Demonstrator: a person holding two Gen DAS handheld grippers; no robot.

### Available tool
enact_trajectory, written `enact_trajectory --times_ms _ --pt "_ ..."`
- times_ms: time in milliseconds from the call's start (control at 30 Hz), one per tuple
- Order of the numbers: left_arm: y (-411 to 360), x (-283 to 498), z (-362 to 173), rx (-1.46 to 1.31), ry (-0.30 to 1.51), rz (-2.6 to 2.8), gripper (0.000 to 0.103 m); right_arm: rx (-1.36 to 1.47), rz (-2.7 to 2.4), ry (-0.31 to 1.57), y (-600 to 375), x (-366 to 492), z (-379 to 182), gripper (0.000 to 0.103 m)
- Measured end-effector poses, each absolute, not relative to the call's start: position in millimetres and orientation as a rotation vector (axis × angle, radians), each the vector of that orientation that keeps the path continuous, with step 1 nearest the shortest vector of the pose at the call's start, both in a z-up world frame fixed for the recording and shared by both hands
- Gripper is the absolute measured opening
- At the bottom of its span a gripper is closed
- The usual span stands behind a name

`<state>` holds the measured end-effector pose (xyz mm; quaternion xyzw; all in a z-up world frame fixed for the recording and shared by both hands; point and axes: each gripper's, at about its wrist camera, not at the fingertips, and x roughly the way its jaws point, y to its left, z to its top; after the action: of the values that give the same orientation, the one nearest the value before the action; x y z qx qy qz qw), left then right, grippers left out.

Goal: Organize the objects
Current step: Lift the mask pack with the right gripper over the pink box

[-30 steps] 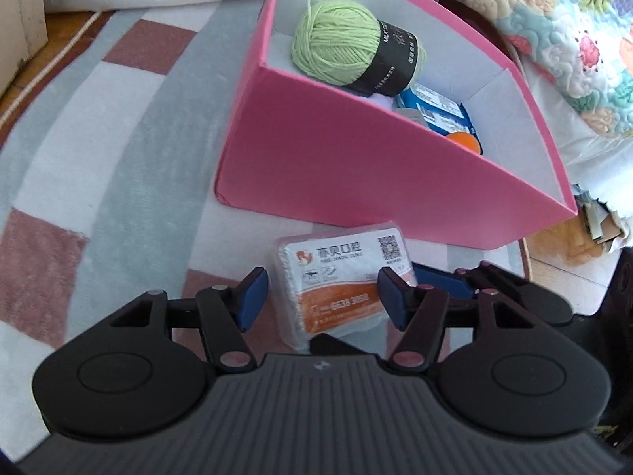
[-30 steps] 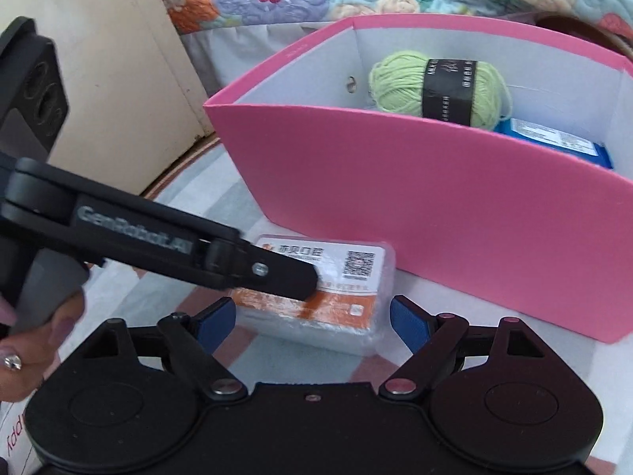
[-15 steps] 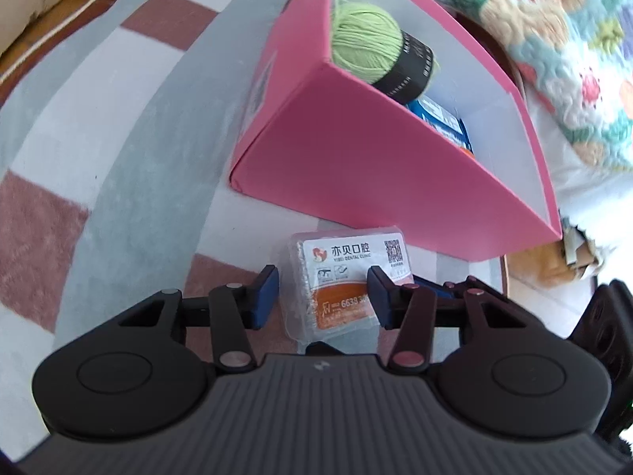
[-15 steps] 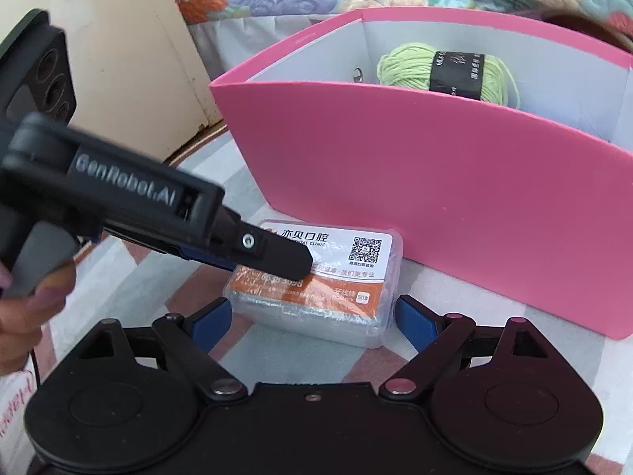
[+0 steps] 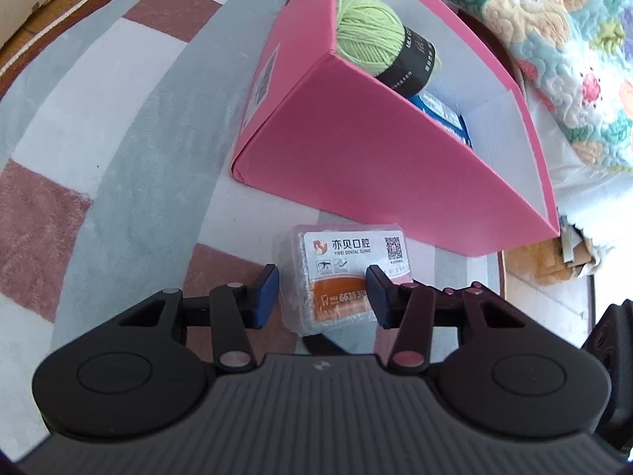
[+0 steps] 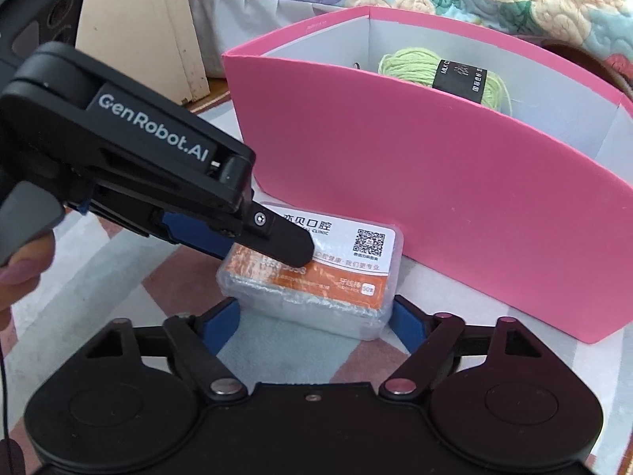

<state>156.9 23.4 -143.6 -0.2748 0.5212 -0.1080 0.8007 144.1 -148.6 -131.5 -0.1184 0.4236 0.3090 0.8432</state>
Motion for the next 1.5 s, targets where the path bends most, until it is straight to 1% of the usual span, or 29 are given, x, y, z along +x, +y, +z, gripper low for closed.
enact_trajectory --times_ms 67,133,233,367,533,733,967,1233,1333,1500 --pt "22.2 152.6 -140.9 -0.579 1.137 -0.239 0.047 -0.265 0.650 0.905 -148.0 139.6 -127.7 0.078" --pt "21.3 145.1 -137.8 -0.578 1.160 -0.237 0.047 -0.278 0.650 0.927 -146.4 133.4 -122.8 0.078" --pt "27.2 133.8 -126.0 -0.585 1.152 -0.240 0.047 -0.270 0.643 0.981 -143.8 124.9 -111.5 0.078" --pt "30.0 115.9 -104.9 -0.623 1.150 -0.254 0.047 -0.236 0.644 0.982 -148.8 111.4 -85.7 0.081" --pt "24.1 99.3 -60.0 -0.538 1.126 -0.298 0.047 -0.145 0.611 0.960 -162.2 83.4 -52.9 0.082" --pt "6.5 98.0 -0.7 -0.452 1.101 -0.361 0.046 -0.163 0.606 0.903 -168.9 61.5 -5.2 0.082" --pt "-6.3 108.9 53.6 -0.361 1.064 -0.402 0.046 -0.165 0.605 0.888 -181.7 78.3 45.4 0.085" --pt "-5.1 145.8 87.2 -0.313 1.006 -0.367 0.047 -0.166 0.615 0.841 -176.6 110.0 81.1 0.085" --pt "-4.2 169.3 88.7 -0.291 0.986 -0.322 0.047 -0.126 0.630 0.850 -172.6 134.8 81.9 0.085" --pt "-6.6 210.2 69.5 -0.264 0.957 -0.271 0.047 -0.077 0.650 0.905 -165.0 179.3 68.0 0.079"
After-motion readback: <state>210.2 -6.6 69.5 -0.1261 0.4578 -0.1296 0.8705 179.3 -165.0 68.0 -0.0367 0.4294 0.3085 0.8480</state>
